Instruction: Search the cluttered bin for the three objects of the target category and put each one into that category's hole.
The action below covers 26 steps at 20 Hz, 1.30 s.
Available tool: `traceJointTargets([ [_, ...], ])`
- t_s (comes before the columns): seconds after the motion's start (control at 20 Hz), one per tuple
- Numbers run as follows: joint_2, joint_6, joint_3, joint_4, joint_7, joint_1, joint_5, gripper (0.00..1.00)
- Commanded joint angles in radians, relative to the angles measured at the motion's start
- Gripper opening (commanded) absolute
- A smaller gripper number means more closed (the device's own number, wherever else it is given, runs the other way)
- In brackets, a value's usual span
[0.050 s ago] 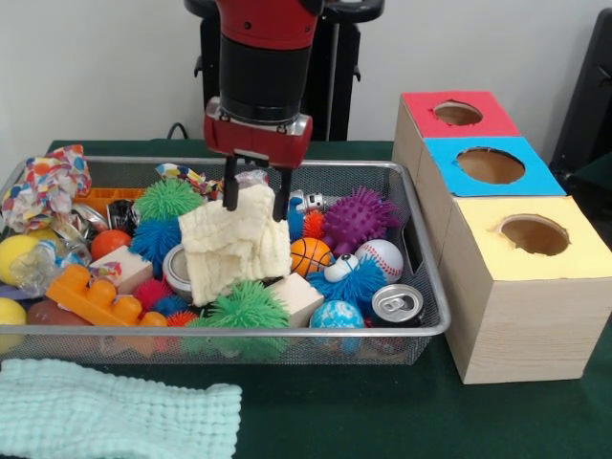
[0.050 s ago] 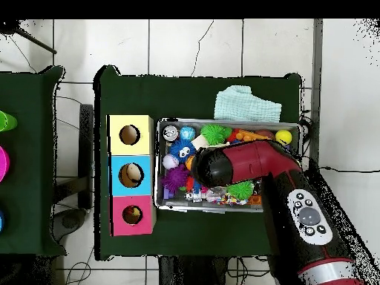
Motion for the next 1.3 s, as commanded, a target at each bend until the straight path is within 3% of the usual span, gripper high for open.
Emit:
traceJointTargets([
  [0.05, -0.118, 0.178, -0.066, -0.002, 0.107, 0.143, 0.064, 1.0],
  [0.4, -0.097, 0.198, -0.11, -0.037, 0.111, 0.198, 0.116, 1.0],
  [0.65, -0.093, 0.159, -0.137, -0.007, 0.113, 0.227, 0.13, 1.0],
  [1.3, -0.032, 0.029, -0.136, 0.02, 0.032, 0.167, 0.135, 1.0],
])
